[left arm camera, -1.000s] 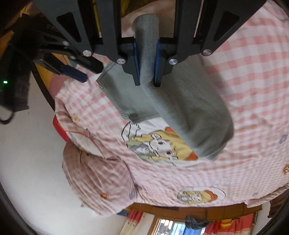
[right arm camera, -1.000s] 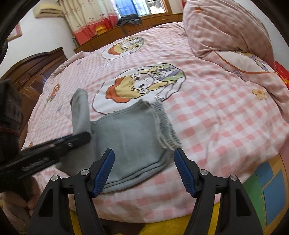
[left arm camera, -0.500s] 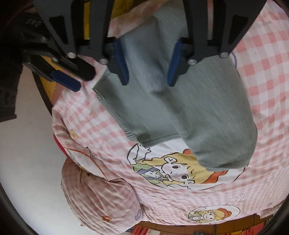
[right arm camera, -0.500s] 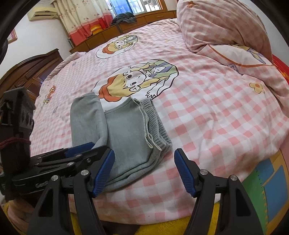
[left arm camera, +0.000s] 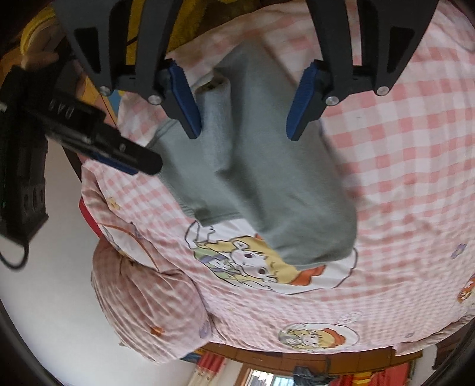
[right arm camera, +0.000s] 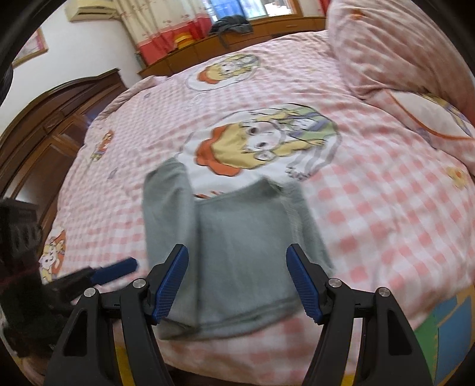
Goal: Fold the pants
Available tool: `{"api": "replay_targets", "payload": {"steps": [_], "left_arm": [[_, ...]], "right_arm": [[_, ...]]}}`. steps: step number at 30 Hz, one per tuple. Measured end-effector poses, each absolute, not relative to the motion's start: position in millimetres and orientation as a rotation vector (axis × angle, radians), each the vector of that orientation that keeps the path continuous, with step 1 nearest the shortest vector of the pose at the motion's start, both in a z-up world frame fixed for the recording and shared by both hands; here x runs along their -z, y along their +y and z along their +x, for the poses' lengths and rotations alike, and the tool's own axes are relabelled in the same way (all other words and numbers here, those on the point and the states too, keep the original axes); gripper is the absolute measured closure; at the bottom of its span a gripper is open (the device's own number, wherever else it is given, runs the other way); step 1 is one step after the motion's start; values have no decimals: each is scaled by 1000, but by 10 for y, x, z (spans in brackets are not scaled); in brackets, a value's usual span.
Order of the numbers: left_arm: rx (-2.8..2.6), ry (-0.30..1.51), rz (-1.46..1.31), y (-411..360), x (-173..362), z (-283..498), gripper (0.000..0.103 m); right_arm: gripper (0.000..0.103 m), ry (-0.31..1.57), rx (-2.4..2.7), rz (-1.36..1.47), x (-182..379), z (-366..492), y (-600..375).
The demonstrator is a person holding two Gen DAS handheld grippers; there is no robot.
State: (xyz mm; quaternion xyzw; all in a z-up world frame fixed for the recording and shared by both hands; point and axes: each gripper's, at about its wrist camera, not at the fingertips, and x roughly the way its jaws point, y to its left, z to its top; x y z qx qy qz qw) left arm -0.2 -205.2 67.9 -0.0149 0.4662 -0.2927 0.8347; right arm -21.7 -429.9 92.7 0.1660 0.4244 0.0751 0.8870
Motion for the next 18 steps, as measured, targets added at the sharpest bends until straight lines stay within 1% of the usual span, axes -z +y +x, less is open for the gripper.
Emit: {"api": "replay_targets", "payload": {"steps": [4,10,18], "left_arm": [[640,1008,-74,-2025,-637,13,39],[667,997,-28,-2035,-664,-99,38],[649,1026,-39,-1782,-581,-186,38]], "right_arm": [[33,908,-196,319,-921,-60,-4152],[33,970,-240,300,-787,71,-4031],[33,1049,-287,272,-652,308,-3937]]}}
